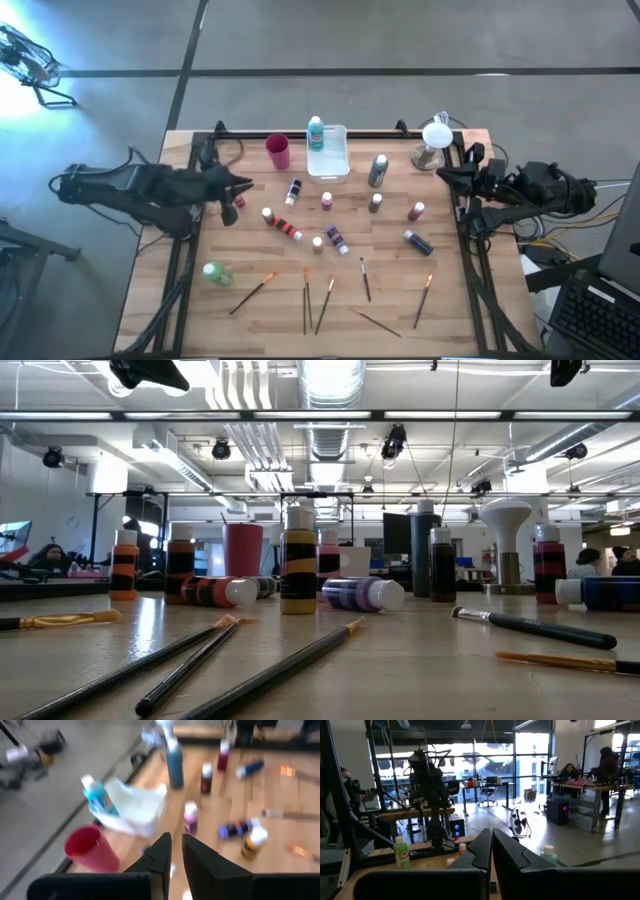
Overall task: Pick & Place Paint Supplies
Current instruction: Put the black paint bottle into the white bin
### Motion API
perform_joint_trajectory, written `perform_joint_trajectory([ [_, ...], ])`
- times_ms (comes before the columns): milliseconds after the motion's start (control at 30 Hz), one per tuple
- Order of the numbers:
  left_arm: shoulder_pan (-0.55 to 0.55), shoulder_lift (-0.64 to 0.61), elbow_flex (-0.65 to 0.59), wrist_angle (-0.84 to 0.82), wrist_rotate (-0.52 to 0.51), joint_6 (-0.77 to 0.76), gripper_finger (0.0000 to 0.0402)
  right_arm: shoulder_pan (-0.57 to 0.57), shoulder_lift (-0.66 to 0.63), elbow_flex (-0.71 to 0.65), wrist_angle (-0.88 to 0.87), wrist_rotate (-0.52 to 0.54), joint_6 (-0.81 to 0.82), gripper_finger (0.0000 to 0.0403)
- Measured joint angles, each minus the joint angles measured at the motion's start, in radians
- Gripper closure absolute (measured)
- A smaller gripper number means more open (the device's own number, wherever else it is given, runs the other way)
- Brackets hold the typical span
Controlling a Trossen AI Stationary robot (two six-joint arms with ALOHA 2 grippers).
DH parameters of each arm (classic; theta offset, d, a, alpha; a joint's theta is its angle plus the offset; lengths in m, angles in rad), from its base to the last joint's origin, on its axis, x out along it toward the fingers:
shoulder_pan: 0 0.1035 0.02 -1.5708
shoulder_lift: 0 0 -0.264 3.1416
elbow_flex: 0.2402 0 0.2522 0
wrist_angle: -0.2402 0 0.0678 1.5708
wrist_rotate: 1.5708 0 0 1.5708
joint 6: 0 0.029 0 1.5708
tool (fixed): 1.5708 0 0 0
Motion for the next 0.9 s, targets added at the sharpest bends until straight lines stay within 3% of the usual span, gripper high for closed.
perform_joint_trajectory([
  [400,-0.148,0.257,0.102,-0.285,0.066,-0.342,0.0373,0.0,0.001,0.0,-0.007,0.0,0.003,0.039],
  [700,-0.242,0.365,0.214,-0.389,0.065,-0.483,0.0393,0.0,0.0,-0.012,-0.008,0.0,0.003,0.039],
  [900,-0.25,0.389,0.252,-0.594,-0.019,-0.695,0.0397,0.0,0.0,-0.044,-0.007,-0.001,0.003,0.039],
])
